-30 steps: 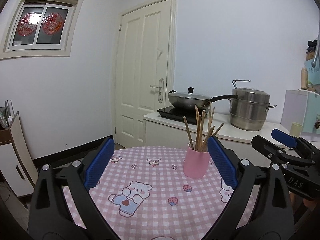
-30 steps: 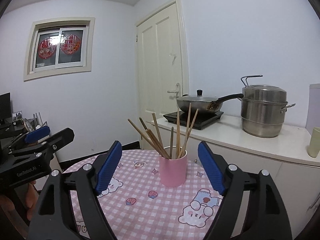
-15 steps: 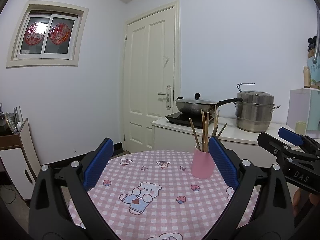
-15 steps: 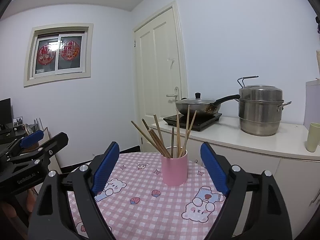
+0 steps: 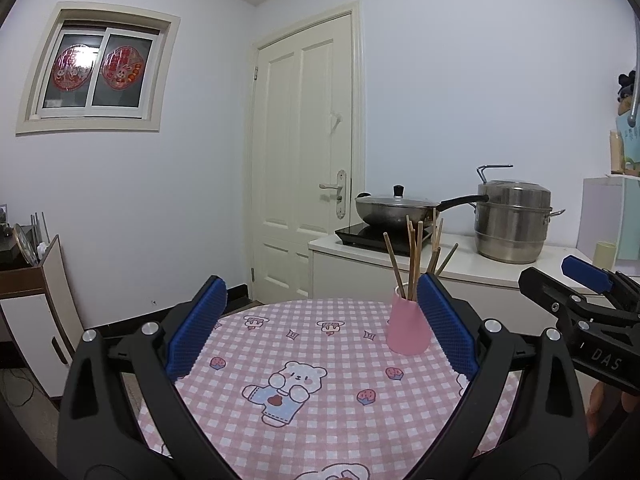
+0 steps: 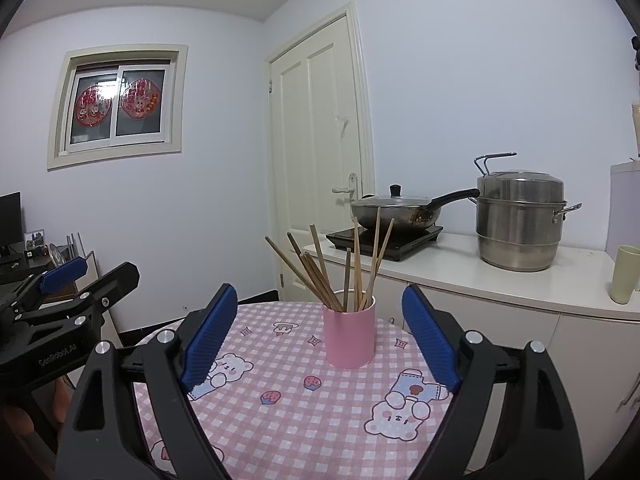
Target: Organize utensils
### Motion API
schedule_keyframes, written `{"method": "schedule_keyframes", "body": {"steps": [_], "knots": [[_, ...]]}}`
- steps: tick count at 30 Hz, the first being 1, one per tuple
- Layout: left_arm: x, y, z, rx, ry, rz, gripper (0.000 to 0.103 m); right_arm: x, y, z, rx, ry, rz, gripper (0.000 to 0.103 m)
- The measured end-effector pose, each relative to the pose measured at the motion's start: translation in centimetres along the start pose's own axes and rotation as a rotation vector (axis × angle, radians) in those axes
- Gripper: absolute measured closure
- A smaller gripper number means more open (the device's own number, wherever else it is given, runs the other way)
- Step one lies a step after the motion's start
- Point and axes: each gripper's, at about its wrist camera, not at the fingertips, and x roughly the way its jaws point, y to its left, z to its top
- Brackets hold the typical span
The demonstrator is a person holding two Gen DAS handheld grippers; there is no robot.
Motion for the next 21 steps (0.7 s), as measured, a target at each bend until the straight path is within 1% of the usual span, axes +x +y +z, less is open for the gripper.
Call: {"method": "schedule_keyframes", "body": {"steps": [21], "knots": [[-0.17,0.00,-0.04,-0.010,-0.004,0.008,0.009,-0.31,0.23,-0.06,0.007,0.007,-0.001,0.021]]}}
